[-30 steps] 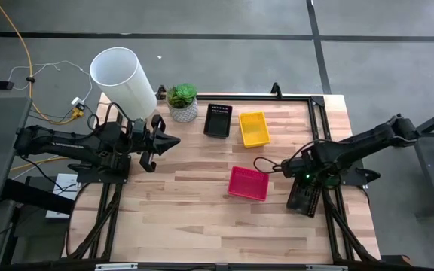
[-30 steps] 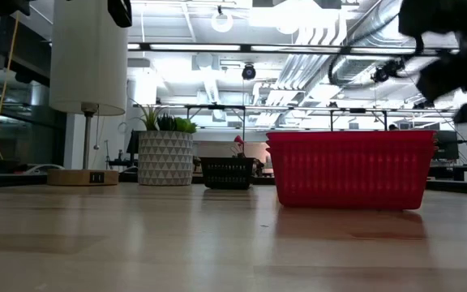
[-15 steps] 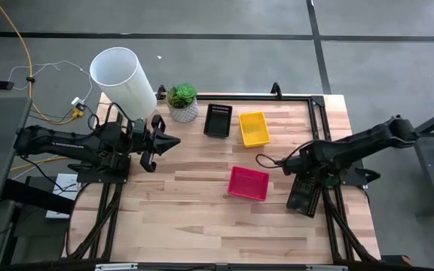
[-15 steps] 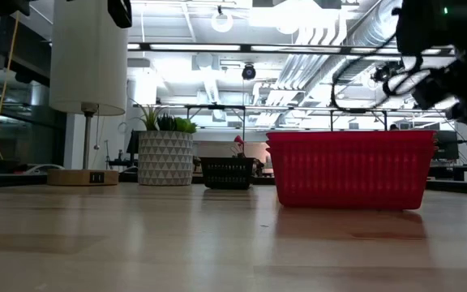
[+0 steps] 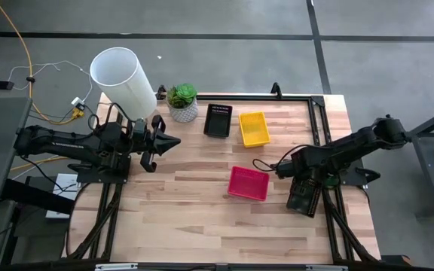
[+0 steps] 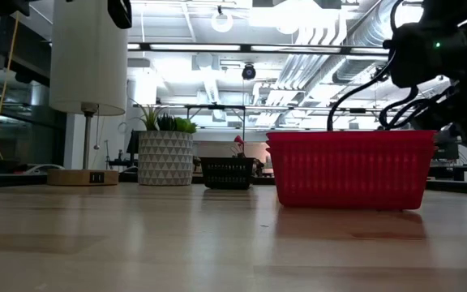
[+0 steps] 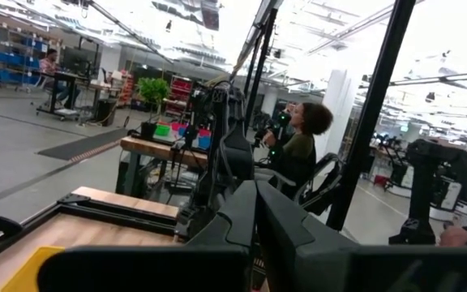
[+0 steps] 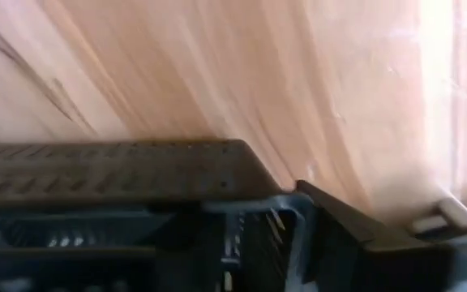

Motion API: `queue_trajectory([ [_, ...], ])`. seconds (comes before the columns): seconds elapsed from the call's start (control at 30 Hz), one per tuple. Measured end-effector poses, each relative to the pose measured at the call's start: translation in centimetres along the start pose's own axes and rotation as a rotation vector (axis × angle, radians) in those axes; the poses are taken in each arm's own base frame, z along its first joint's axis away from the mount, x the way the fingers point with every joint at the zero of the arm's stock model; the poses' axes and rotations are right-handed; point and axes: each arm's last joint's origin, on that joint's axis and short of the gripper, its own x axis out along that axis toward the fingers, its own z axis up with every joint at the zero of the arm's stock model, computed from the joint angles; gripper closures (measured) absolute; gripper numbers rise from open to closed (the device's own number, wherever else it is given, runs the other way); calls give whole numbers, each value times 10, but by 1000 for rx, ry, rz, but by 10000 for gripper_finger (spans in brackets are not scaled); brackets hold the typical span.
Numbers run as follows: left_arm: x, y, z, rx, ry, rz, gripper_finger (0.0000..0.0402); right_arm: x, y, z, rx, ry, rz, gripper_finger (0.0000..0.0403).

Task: Stack baskets by color
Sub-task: Stack the bottom black bin on top of the top black bin on the table

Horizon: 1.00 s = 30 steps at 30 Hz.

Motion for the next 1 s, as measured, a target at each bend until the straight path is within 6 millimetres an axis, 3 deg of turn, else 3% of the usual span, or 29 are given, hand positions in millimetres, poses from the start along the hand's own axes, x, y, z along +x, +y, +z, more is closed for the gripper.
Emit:
queue_trajectory([
  [0.17,0,-1,0,0,11,-48,401,0,4,4,-33,-8,61,377],
  [0.3,0,-2,-1,0,19,-73,401,-16,6,4,-61,-43,78,386],
  [0.5,0,-2,-1,0,21,-72,401,-73,6,0,-106,-171,108,400],
  [0.7,0,-2,0,0,16,-63,401,-145,-4,3,-100,-357,116,402],
  [0.87,1,-4,7,0,-21,-69,401,-195,-13,27,-82,-579,69,403],
  [1.0,2,-5,14,1,-48,-79,401,-222,-20,63,-125,-693,23,403],
])
